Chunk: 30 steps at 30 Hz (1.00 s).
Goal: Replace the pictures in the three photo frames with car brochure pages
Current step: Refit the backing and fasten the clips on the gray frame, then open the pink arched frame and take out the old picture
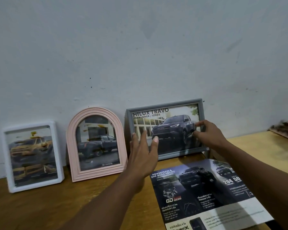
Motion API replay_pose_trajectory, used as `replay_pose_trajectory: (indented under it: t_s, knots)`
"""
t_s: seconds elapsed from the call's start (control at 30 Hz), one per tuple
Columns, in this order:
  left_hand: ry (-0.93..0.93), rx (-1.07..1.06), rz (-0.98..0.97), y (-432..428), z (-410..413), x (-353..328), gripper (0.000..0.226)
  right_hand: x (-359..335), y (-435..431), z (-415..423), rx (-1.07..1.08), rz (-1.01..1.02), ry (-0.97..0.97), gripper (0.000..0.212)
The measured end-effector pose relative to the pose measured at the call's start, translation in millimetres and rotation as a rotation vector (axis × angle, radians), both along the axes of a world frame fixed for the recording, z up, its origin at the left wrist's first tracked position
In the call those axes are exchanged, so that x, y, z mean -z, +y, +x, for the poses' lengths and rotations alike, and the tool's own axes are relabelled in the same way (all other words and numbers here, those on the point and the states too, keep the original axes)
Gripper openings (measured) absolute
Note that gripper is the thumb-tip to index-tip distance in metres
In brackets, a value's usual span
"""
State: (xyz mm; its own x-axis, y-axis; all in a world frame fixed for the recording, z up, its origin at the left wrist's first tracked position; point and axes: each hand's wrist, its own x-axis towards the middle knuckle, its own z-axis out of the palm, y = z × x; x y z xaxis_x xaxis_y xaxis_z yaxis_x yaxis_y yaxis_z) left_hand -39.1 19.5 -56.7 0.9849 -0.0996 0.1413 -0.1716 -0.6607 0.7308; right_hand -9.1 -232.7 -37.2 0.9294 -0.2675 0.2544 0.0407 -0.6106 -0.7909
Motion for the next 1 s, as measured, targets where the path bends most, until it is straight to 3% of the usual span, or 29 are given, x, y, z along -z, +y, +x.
replay_pose_trajectory:
  t_s: [0.3,0.63,1.0]
  knots:
    - [-0.029,0.010,0.049,4.8,-12.3,-14.0,0.081,-14.7,3.1,-16.8,-0.092,-0.085,0.122,0.046]
    - [-0.172,-0.063,0.032,73.6,-76.3,-110.9,0.065,-99.6,60.5,-85.1,-0.277,-0.246,0.047,0.050]
    - [-0.079,-0.154,0.314,179.6,-162.4,-151.7,0.069,-167.5,198.7,-152.1,-0.499,-0.546,0.013,0.062]
